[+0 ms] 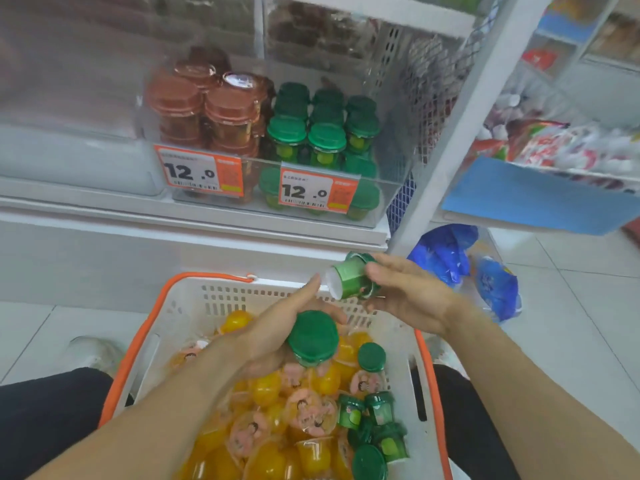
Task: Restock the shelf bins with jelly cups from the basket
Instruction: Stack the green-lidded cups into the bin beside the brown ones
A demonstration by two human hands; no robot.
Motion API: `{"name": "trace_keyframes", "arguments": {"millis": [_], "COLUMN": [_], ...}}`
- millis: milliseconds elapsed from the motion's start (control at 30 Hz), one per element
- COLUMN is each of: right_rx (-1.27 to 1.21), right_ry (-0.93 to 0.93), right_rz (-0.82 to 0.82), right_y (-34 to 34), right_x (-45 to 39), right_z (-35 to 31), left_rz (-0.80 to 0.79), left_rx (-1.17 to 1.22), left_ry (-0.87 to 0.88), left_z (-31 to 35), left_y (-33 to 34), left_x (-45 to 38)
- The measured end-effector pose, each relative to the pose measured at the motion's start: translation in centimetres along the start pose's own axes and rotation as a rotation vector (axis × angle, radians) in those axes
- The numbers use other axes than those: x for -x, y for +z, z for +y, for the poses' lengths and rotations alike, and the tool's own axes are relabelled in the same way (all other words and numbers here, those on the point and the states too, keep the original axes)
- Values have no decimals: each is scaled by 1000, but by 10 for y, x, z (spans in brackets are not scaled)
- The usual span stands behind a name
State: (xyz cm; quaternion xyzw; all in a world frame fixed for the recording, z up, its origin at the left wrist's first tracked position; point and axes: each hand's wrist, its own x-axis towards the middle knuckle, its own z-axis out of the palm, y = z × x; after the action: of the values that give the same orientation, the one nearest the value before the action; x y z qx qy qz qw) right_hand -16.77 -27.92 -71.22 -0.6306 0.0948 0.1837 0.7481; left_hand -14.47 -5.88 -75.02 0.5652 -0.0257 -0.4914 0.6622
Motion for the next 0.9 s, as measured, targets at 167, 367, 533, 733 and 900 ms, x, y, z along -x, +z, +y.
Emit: {"name": "trace_keyframes", "arguments": {"millis": [167, 367, 533, 733, 900], "right_rx": [551, 670, 430, 264, 250], "right_ry": [-170, -358, -602, -587, -652], "right_rz": [183, 170, 155, 223, 525], "right_y": [38, 47, 44, 41, 38], "right_x": [29, 53, 51, 21, -4], "right_z": [-77, -134, -128, -124, -143], "left_rz": [-99, -96, -118, -121, -68], "left_rx": [-97, -211, -220, -148, -70], "left_ry": [239, 352, 353, 397, 344], "left_z": [57, 104, 122, 136, 127], "left_y": [32, 41, 38, 36, 21], "left_x": [31, 62, 68, 52, 39]}}
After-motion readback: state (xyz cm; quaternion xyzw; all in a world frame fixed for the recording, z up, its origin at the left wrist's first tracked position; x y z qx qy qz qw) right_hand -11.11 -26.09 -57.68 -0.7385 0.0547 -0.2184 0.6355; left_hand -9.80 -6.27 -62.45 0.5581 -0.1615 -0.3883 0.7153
